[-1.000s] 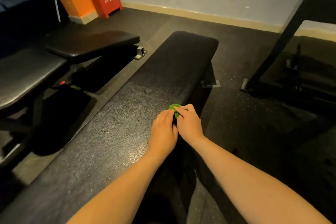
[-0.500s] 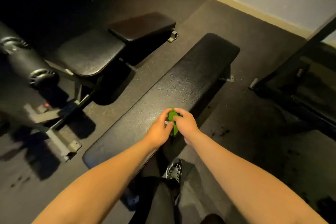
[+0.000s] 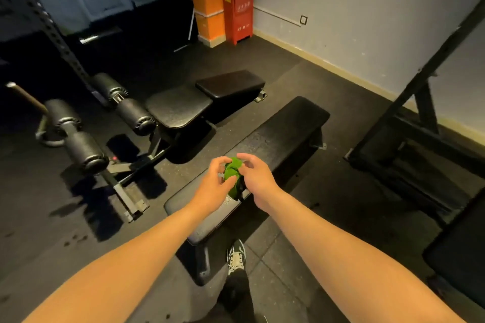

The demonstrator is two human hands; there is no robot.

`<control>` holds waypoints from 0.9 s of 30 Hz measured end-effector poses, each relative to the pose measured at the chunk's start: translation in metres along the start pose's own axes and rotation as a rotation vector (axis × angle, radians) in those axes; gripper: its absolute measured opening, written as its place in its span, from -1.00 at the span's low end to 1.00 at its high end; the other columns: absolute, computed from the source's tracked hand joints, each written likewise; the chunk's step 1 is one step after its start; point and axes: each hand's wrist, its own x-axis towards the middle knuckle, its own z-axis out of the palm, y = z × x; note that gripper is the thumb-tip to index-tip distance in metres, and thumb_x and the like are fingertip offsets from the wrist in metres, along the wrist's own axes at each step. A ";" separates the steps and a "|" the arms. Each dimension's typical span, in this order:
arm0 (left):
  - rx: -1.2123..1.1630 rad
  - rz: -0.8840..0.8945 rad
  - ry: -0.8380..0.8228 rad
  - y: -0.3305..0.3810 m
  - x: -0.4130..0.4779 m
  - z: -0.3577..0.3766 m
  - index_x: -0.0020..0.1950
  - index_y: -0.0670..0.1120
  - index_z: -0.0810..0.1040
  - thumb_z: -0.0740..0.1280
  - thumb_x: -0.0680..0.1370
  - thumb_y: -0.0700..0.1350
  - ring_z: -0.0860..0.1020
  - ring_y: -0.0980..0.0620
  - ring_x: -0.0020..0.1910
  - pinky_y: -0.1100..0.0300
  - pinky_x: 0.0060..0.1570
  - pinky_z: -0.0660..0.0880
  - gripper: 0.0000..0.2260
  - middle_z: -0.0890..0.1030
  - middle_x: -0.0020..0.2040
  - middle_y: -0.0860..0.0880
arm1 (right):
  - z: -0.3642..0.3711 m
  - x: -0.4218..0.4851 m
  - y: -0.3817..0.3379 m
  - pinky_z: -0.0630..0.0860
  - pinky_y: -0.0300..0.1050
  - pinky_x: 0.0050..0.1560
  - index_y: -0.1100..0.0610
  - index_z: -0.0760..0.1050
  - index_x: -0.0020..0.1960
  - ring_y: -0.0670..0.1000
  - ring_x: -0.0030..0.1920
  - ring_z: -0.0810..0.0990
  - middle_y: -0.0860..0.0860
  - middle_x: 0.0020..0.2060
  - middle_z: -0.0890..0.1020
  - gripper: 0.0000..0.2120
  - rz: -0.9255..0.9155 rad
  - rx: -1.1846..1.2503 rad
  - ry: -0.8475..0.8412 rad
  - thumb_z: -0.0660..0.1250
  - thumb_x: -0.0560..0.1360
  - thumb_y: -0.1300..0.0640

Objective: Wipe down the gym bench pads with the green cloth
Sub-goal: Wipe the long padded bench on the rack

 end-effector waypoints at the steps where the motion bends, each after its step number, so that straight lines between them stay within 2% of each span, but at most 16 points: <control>1: -0.016 0.004 0.024 0.001 -0.010 -0.005 0.33 0.12 0.33 0.32 0.63 -0.15 0.58 0.30 -0.07 0.38 -0.13 0.54 -0.67 0.47 0.14 0.14 | 0.005 -0.011 -0.005 0.43 -0.34 -0.18 0.03 0.47 0.35 -0.18 0.00 0.53 -0.08 0.08 0.56 -0.68 -0.007 -0.016 0.006 0.14 0.67 0.25; 3: -0.053 0.002 0.070 0.002 -0.028 -0.016 0.30 0.15 0.33 0.33 0.63 -0.15 0.59 0.22 -0.01 0.21 -0.01 0.58 -0.67 0.51 0.18 0.09 | 0.017 -0.028 -0.011 0.43 -0.34 -0.16 0.03 0.47 0.36 -0.16 0.03 0.54 -0.09 0.08 0.56 -0.67 -0.032 -0.049 0.006 0.17 0.66 0.26; 5: -0.070 -0.010 0.114 0.001 -0.041 -0.027 0.28 0.17 0.33 0.32 0.62 -0.15 0.60 0.15 0.00 0.09 0.00 0.60 -0.67 0.55 0.16 0.06 | 0.029 -0.038 -0.016 0.43 -0.31 -0.06 0.02 0.45 0.40 -0.10 0.14 0.52 -0.07 0.16 0.53 -0.63 -0.048 -0.093 -0.011 0.18 0.64 0.28; 8: -0.076 -0.035 0.176 -0.005 -0.062 -0.057 0.29 0.18 0.32 0.32 0.61 -0.17 0.61 0.07 -0.06 0.17 -0.16 0.53 -0.64 0.57 0.11 0.06 | 0.063 -0.051 -0.024 0.43 -0.23 0.00 0.03 0.41 0.45 -0.03 0.18 0.48 -0.01 0.21 0.48 -0.56 -0.078 -0.193 -0.023 0.21 0.61 0.32; 11: -0.071 -0.054 0.218 -0.019 -0.077 -0.104 0.36 0.16 0.33 0.33 0.61 -0.17 0.58 0.17 -0.05 0.36 -0.21 0.45 -0.60 0.56 0.10 0.14 | 0.110 -0.055 -0.029 0.45 -0.28 -0.16 0.05 0.47 0.39 -0.01 0.10 0.55 0.05 0.20 0.53 -0.58 -0.099 -0.279 -0.032 0.24 0.58 0.32; 12: -0.057 -0.054 0.242 -0.031 -0.087 -0.132 0.35 0.15 0.37 0.34 0.60 -0.17 0.57 0.20 -0.03 0.37 -0.17 0.44 -0.62 0.56 0.10 0.15 | 0.141 -0.058 -0.030 0.45 -0.31 -0.23 0.07 0.51 0.34 -0.02 0.04 0.57 0.06 0.16 0.57 -0.62 -0.114 -0.304 -0.056 0.25 0.57 0.33; 15: -0.021 -0.051 0.285 -0.060 -0.107 -0.202 0.21 0.12 0.53 0.36 0.58 -0.17 0.56 0.18 0.02 0.21 -0.03 0.47 -0.73 0.60 0.08 0.11 | 0.215 -0.061 -0.032 0.47 -0.34 -0.29 0.14 0.62 0.15 -0.03 -0.07 0.62 0.07 -0.01 0.67 -0.74 -0.178 -0.363 -0.108 0.27 0.55 0.34; 18: 0.034 -0.123 0.365 -0.093 -0.134 -0.279 0.17 0.06 0.57 0.39 0.57 -0.13 0.54 0.14 -0.01 0.26 -0.10 0.42 -0.80 0.58 0.07 0.06 | 0.296 -0.066 -0.034 0.39 -0.46 -0.37 0.17 0.66 0.06 -0.07 -0.18 0.59 0.08 -0.11 0.67 -0.79 -0.266 -0.440 -0.131 0.30 0.51 0.32; 24: 0.035 -0.217 0.522 -0.150 -0.193 -0.416 0.06 0.02 0.53 0.45 0.54 -0.14 0.53 0.04 0.03 0.21 -0.02 0.40 -0.84 0.49 0.07 -0.01 | 0.454 -0.080 -0.047 0.34 -0.43 -0.33 0.16 0.65 -0.13 -0.19 -0.28 0.52 0.01 -0.25 0.62 -0.83 -0.459 -0.561 -0.254 0.31 0.46 0.36; 27: 0.050 -0.245 0.581 -0.174 -0.208 -0.465 0.06 -0.05 0.53 0.45 0.53 -0.15 0.50 0.05 0.08 0.18 0.02 0.37 -0.84 0.48 0.11 0.04 | 0.517 -0.075 -0.050 0.44 -0.22 -0.09 0.08 0.60 -0.07 -0.08 -0.07 0.56 0.00 -0.09 0.60 -0.87 -0.478 -0.607 -0.310 0.30 0.50 0.25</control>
